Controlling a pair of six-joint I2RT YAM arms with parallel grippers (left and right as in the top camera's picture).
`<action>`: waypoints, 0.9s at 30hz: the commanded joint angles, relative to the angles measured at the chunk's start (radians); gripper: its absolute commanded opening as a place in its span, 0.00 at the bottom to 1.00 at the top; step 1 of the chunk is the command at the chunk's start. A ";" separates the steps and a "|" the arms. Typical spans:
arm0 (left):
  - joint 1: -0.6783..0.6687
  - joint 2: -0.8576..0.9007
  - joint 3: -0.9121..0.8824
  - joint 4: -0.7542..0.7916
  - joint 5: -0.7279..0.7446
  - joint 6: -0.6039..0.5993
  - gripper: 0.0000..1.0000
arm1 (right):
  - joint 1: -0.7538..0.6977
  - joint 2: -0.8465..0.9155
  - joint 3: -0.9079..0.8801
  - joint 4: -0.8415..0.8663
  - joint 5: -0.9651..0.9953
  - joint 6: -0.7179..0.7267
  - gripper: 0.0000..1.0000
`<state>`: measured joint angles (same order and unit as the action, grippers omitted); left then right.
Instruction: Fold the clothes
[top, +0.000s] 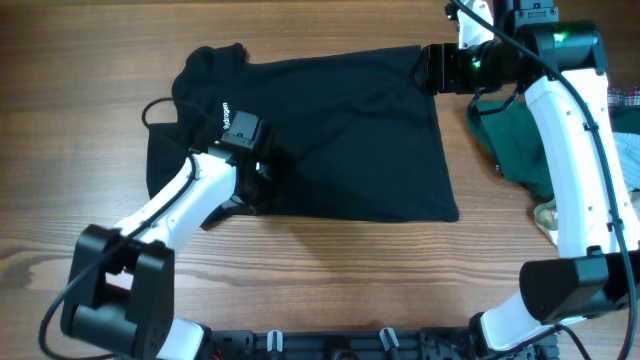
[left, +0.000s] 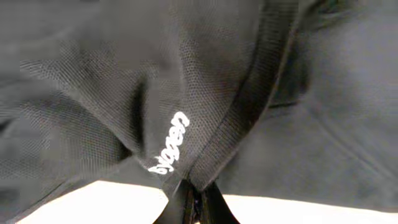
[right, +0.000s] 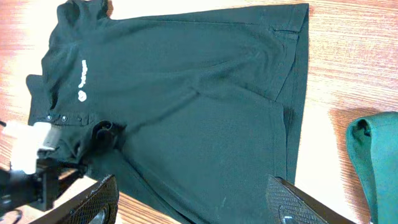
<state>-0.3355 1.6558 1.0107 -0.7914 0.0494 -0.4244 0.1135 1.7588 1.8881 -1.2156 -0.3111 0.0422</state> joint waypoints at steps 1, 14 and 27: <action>0.020 -0.073 0.077 -0.038 -0.027 0.003 0.04 | 0.001 -0.008 -0.005 0.001 0.017 -0.016 0.77; 0.297 -0.083 0.091 0.128 -0.042 0.059 0.04 | 0.001 -0.008 -0.005 0.011 0.024 -0.015 0.76; 0.323 -0.058 0.091 0.295 0.053 0.159 0.72 | 0.001 -0.008 -0.005 -0.009 0.032 -0.015 0.77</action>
<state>-0.0174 1.5894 1.0882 -0.4931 0.0860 -0.2848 0.1135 1.7588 1.8881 -1.2137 -0.3050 0.0395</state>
